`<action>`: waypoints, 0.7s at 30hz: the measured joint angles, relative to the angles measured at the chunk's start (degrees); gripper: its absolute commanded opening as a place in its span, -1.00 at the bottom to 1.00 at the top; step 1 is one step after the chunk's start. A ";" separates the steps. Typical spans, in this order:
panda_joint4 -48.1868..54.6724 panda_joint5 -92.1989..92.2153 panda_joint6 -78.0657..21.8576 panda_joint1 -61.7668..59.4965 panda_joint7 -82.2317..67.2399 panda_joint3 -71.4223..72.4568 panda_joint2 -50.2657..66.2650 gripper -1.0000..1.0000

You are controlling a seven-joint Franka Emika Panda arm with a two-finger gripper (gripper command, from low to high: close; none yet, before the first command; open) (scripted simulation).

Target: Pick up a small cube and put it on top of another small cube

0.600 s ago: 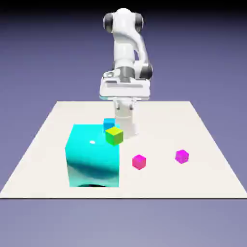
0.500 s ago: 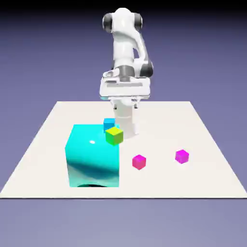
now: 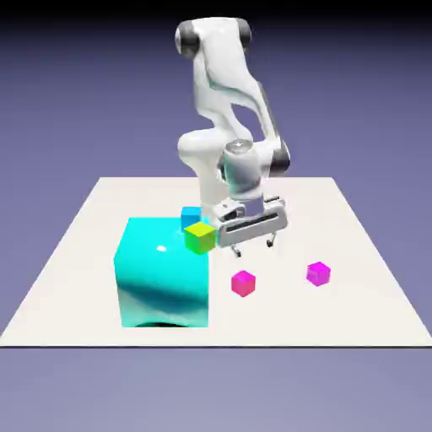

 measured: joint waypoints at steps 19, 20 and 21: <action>-1.60 -8.05 16.13 -4.73 -4.58 4.63 14.88 -1.00; -1.93 -8.38 14.39 -4.51 -4.36 4.33 12.80 -1.00; -2.26 -8.71 12.66 -4.30 -4.14 4.03 10.73 -1.00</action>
